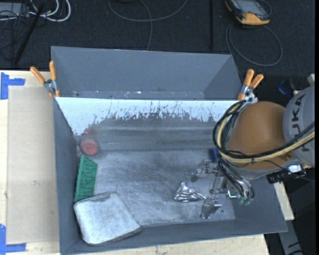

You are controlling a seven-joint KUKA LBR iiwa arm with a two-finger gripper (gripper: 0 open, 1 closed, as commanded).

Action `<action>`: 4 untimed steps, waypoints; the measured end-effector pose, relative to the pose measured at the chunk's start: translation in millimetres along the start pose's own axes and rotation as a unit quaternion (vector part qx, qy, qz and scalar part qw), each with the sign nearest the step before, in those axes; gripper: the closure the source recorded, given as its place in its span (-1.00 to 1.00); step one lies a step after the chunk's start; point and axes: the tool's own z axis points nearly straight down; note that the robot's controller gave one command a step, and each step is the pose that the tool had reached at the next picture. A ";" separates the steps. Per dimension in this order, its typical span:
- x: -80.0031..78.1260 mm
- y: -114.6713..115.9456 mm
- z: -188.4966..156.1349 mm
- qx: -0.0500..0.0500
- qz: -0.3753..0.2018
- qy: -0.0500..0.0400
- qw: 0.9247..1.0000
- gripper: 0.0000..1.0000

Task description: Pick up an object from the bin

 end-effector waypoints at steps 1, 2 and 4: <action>1.3 -1.2 75.9 -0.001 0.044 -0.013 0.999 -1.00; -0.5 -1.0 74.6 0.000 0.043 -0.008 0.999 -1.00; -1.6 -1.0 73.7 0.000 0.040 -0.006 0.999 -1.00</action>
Offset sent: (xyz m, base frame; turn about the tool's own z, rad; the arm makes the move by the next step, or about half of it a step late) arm -0.0073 -0.0015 -0.0783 0.0857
